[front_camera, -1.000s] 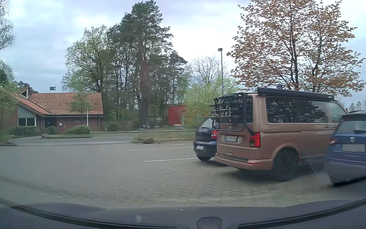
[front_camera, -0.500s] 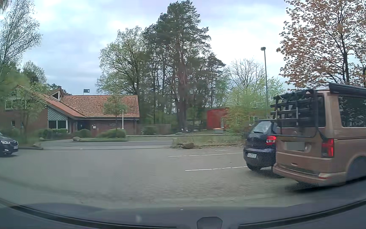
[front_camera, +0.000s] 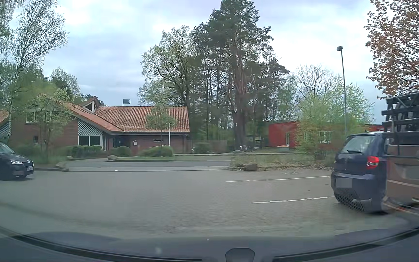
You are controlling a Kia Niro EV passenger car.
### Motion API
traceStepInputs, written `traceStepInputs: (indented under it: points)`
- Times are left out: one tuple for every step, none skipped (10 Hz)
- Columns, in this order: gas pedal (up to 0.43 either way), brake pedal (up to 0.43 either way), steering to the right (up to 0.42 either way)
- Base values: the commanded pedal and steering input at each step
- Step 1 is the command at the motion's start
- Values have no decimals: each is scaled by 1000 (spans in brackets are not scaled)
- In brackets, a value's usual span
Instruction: Follow the waypoints while adhering to traffic rules and regulations
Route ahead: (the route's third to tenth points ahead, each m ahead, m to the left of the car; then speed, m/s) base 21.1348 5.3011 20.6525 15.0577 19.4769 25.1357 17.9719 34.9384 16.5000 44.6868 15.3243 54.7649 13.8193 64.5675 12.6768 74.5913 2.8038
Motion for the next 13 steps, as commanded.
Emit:
traceStepInputs:
  points:
    - [28, 0, -204]
    - [28, 0, -176]
    - [28, 0, -141]
    - [20, 0, -112]
    - [20, 0, -94]
    - [20, 0, -75]
    - [8, 0, -55]
    - [0, 0, -41]
    - [0, 0, -21]
    - [0, 0, -6]
    - [0, 0, 7]
    - [0, 0, 16]
    - [0, 0, 21]
